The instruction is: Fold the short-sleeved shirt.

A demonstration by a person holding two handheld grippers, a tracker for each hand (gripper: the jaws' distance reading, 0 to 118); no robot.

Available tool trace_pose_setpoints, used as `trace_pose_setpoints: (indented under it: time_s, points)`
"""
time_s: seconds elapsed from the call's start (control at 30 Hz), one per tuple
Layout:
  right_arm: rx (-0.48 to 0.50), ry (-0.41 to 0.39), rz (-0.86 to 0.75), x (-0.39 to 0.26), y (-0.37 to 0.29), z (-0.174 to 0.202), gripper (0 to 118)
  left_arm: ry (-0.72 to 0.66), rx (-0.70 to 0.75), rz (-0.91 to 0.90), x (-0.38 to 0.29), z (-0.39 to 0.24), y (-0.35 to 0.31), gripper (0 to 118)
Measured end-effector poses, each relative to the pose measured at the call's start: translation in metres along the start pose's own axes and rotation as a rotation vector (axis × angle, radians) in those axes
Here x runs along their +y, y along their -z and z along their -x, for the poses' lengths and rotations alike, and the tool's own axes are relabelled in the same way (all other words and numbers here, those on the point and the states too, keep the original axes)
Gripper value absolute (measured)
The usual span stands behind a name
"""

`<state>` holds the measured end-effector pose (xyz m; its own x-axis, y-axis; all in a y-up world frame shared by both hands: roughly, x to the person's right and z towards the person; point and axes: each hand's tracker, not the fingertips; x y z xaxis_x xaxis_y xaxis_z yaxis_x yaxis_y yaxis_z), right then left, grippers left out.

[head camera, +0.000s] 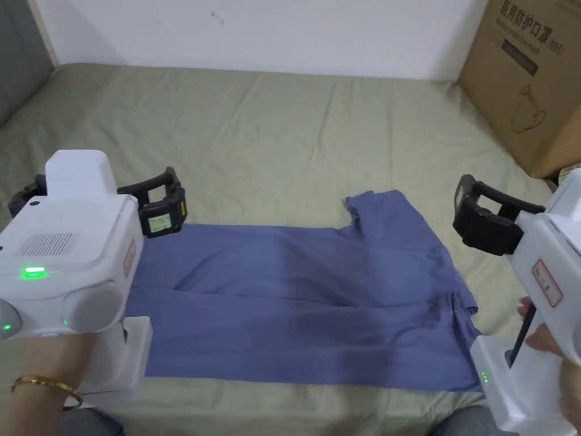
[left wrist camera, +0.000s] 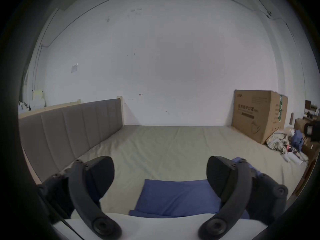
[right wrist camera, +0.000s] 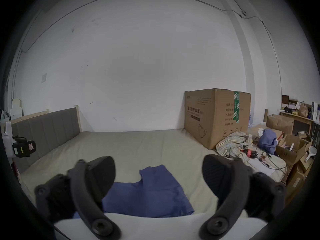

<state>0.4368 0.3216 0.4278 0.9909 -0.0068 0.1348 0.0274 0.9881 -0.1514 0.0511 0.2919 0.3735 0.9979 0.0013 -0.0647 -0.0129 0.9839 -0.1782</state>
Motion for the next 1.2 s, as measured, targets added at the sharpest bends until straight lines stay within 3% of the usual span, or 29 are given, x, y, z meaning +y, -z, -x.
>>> trace_pose_setpoints:
  time_s: [0.03, 0.13, 0.2, 0.23, 0.33, 0.57, 0.73, 0.77, 0.9, 0.93, 1.03, 1.2]
  points:
    - [0.003, -0.001, 0.004, -0.001, 0.0, 0.003, 73, -0.017, -0.016, 0.001, -0.001, -0.001, -0.001, 83]
    - [0.008, -0.012, 0.007, -0.008, 0.003, 0.006, 48, -0.026, -0.014, -0.004, -0.005, -0.009, -0.003, 66]
    - [0.003, -0.015, 0.003, -0.011, 0.004, 0.008, 7, -0.027, -0.015, 0.004, -0.007, -0.01, -0.002, 29]
    - [-0.001, -0.013, 0.001, -0.014, 0.007, 0.006, 3, -0.035, -0.027, 0.012, -0.009, -0.01, -0.001, 20]
    - [0.012, -0.01, 0.014, -0.015, 0.012, 0.004, 0, -0.029, -0.039, 0.03, -0.011, -0.011, 0.003, 1]
    - [0.026, -0.019, 0.048, -0.02, 0.03, 0.006, 0, 0.022, -0.061, 0.134, -0.008, -0.009, 0.036, 0]
    - [0.043, -0.046, 0.077, -0.023, 0.046, 0.016, 0, -0.017, -0.063, 0.336, -0.004, 0.007, 0.113, 0]
    - [0.048, -0.047, 0.085, -0.023, 0.048, 0.019, 0, -0.009, -0.052, 0.371, -0.005, 0.009, 0.129, 8]
    - [0.049, -0.049, 0.121, -0.03, 0.067, 0.02, 0, -0.029, -0.023, 0.514, -0.007, 0.017, 0.189, 85]
    - [0.049, -0.051, 0.134, -0.032, 0.073, 0.02, 0, -0.045, -0.019, 0.551, -0.01, 0.019, 0.202, 95]
    - [0.047, -0.049, 0.178, -0.04, 0.09, 0.022, 0, -0.046, -0.005, 0.655, -0.025, 0.025, 0.245, 105]
    - [0.045, -0.068, 0.237, -0.052, 0.119, 0.024, 0, 0.001, 0.058, 0.88, -0.063, 0.034, 0.303, 107]
